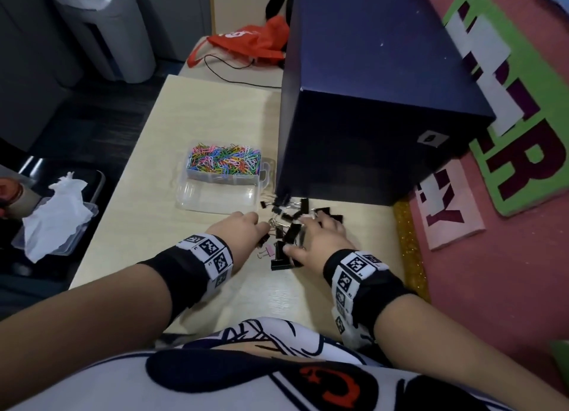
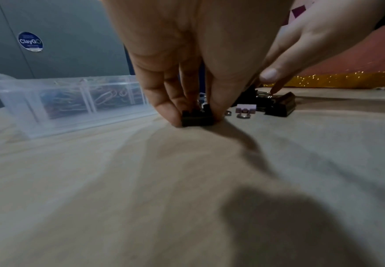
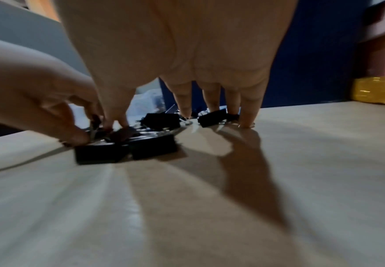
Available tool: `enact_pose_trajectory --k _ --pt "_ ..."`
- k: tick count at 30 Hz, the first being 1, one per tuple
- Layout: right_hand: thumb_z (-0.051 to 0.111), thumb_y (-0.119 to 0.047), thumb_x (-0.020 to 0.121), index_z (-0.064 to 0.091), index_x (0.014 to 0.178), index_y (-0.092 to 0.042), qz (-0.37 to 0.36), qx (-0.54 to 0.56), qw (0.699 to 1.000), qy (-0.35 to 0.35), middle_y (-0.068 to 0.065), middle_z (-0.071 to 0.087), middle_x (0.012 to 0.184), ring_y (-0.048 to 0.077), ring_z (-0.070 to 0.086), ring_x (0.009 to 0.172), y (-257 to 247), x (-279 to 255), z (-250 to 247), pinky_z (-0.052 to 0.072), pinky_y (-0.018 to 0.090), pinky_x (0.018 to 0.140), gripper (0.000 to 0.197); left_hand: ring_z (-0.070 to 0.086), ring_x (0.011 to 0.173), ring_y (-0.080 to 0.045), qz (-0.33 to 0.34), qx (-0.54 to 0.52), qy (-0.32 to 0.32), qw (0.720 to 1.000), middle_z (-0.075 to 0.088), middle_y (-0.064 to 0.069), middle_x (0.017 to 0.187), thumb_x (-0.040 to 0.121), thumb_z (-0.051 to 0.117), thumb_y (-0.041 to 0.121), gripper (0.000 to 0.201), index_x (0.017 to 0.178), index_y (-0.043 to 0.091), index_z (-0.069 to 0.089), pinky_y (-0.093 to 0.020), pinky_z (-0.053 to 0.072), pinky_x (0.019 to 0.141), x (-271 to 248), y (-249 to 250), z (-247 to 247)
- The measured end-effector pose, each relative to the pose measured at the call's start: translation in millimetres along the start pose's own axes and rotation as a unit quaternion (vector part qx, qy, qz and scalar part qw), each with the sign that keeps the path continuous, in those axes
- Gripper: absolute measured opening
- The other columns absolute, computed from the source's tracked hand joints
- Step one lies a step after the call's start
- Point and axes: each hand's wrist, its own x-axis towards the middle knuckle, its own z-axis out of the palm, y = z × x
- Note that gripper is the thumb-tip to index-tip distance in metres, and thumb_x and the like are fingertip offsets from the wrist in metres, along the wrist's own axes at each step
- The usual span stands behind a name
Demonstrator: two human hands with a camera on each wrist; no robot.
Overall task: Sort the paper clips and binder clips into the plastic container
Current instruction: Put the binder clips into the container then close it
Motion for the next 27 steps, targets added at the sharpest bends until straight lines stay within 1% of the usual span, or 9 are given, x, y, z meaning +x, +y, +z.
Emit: enact_pose_trajectory --k 3,6,8,11,14,18,21,24,27 --pt "0.064 -0.057 0.078 0.025 0.147 -0.031 -0.049 -0.040 0.998 -0.005 0.001 0.009 0.158 0.028 0.009 0.143 -13 -4 7 0.024 0.043 0.114 0.083 0.051 0.098 -0.024 0.001 -0.004 -0.003 1.000 0.049 -0.003 0.109 0.079 0.068 0.011 0.058 0.129 0.025 0.041 -0.035 0.052 0.078 -2 -1 -3" --pt "0.063 -0.047 0.081 0.032 0.142 -0.031 -0.074 -0.051 0.996 0.010 0.002 0.019 0.152 0.029 0.018 0.136 -24 -4 10 0.031 0.041 0.109 0.070 0.052 0.098 -0.025 0.006 -0.012 -0.010 1.000 0.049 -0.004 0.108 0.080 0.066 0.009 0.058 0.128 0.024 0.039 -0.036 0.051 0.077 -5 -7 -7" --pt "0.062 -0.041 0.084 0.038 0.138 -0.029 -0.079 -0.040 0.996 0.025 0.003 0.027 0.146 0.029 0.023 0.130 -28 -3 11 0.033 0.039 0.106 0.060 0.054 0.098 -0.026 0.014 -0.016 -0.013 1.000 0.049 -0.004 0.108 0.080 0.065 0.008 0.057 0.129 0.023 0.039 -0.036 0.052 0.077 -7 -13 -10" --pt "0.058 -0.030 0.087 0.045 0.131 -0.024 -0.074 -0.020 0.996 0.049 0.003 0.035 0.136 0.026 0.030 0.122 -35 -1 14 0.035 0.034 0.101 0.045 0.057 0.095 -0.027 0.020 -0.047 -0.020 0.998 0.049 -0.006 0.108 0.082 0.058 0.003 0.048 0.124 0.021 0.044 -0.038 0.053 0.077 -10 -24 -17" --pt "0.056 -0.025 0.089 0.047 0.130 -0.022 -0.061 -0.006 0.997 0.054 0.003 0.040 0.131 0.026 0.032 0.120 -41 0 14 0.037 0.034 0.100 0.042 0.058 0.095 -0.027 0.031 -0.067 -0.009 0.997 0.048 -0.006 0.112 0.088 0.051 0.004 0.044 0.128 0.021 0.045 -0.036 0.052 0.077 -16 -30 -22" --pt "0.059 -0.024 0.085 0.049 0.128 -0.021 -0.036 0.009 0.998 0.060 0.003 0.043 0.126 0.026 0.035 0.118 -47 2 13 0.039 0.033 0.098 0.044 0.058 0.100 -0.028 0.071 -0.090 0.056 0.992 0.049 -0.007 0.121 0.094 0.047 0.011 0.040 0.133 0.020 0.045 -0.037 0.049 0.082 -26 -37 -35" --pt "0.061 -0.024 0.082 0.050 0.126 -0.020 -0.026 0.006 0.998 0.065 0.003 0.045 0.123 0.027 0.037 0.116 -49 3 13 0.038 0.032 0.097 0.046 0.057 0.100 -0.024 0.087 -0.123 0.126 0.981 0.050 -0.004 0.124 0.095 0.050 0.014 0.035 0.129 0.019 0.050 -0.030 0.047 0.083 -27 -49 -47" --pt "0.063 -0.026 0.082 0.052 0.124 -0.020 -0.016 0.020 0.996 0.080 0.003 0.046 0.121 0.025 0.037 0.116 -50 3 11 0.038 0.031 0.097 0.044 0.057 0.102 -0.021 0.069 -0.133 0.174 0.973 0.047 -0.002 0.129 0.093 0.053 0.014 0.035 0.128 0.018 0.050 -0.029 0.048 0.084 -22 -67 -58" --pt "0.064 -0.028 0.081 0.054 0.123 -0.022 -0.007 0.039 0.995 0.095 0.002 0.047 0.121 0.023 0.038 0.116 -49 3 10 0.037 0.029 0.097 0.044 0.053 0.110 -0.022 0.031 -0.103 0.164 0.981 0.045 -0.002 0.130 0.092 0.056 0.023 0.032 0.123 0.020 0.053 -0.034 0.048 0.090 -18 -84 -61"
